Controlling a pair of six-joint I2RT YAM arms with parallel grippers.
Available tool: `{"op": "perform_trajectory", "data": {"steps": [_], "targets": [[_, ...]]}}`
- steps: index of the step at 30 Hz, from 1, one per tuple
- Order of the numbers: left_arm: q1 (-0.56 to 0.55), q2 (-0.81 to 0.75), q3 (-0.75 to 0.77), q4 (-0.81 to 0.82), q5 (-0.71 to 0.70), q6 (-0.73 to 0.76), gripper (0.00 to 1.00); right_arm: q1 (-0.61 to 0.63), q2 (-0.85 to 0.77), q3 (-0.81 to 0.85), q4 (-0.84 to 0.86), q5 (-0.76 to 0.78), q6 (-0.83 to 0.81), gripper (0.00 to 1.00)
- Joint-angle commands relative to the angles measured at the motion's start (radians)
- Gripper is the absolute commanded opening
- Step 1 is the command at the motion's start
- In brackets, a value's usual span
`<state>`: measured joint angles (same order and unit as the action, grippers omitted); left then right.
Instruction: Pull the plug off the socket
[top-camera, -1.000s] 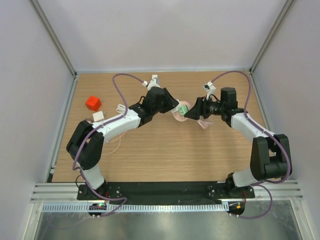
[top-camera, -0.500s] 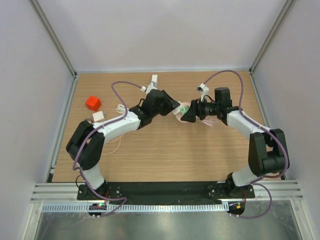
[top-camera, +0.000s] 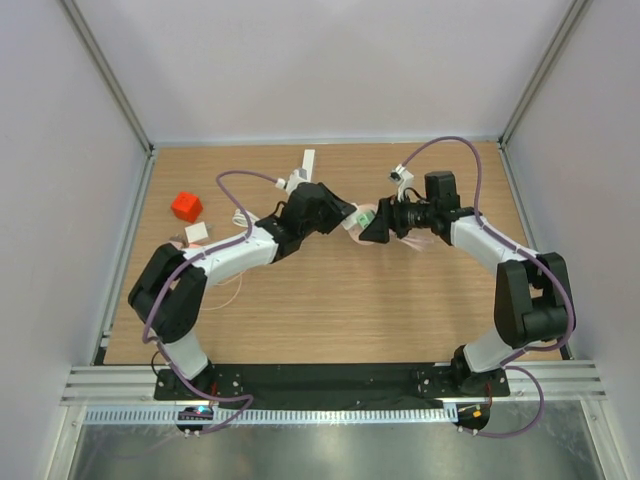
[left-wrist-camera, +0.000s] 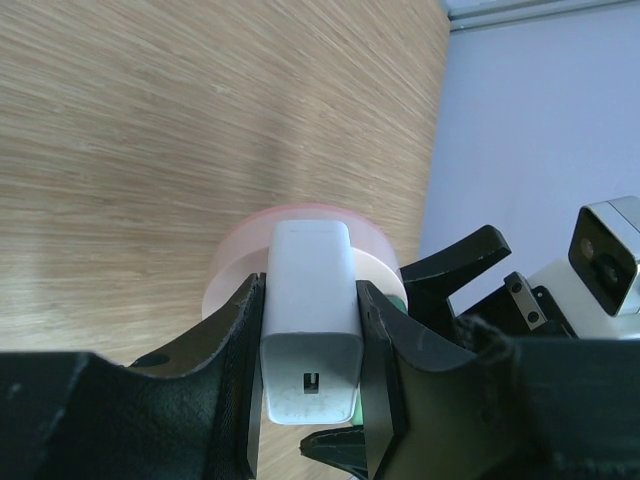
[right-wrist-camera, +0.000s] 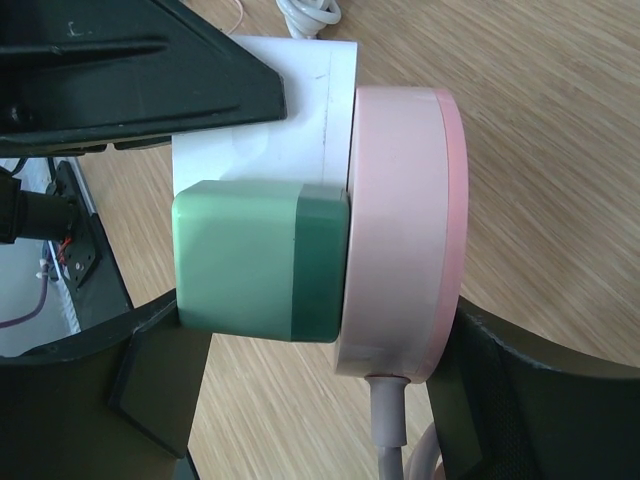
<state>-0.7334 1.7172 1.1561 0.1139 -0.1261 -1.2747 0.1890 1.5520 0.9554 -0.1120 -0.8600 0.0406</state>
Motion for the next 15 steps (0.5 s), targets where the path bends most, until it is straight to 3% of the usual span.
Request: {"op": "perform_trajectory", "data": {"steps": [1, 8, 13, 15], "targets": [[-0.006, -0.097, 0.074, 0.170, 0.013, -0.025, 0.00, 0.004, 0.020, 0.068, -0.075, 0.019, -0.077, 0.43], [0.000, -0.108, 0.094, 0.139, 0.026, 0.018, 0.00, 0.003, 0.034, 0.101, -0.130, -0.010, -0.114, 0.51], [0.023, -0.160, 0.050, 0.141, 0.032, 0.026, 0.00, -0.008, 0.013, 0.097, -0.138, -0.057, -0.133, 0.75], [0.026, -0.171, 0.042, 0.141, 0.033, 0.026, 0.00, -0.011, 0.011, 0.097, -0.140, -0.071, -0.139, 0.75]]}}
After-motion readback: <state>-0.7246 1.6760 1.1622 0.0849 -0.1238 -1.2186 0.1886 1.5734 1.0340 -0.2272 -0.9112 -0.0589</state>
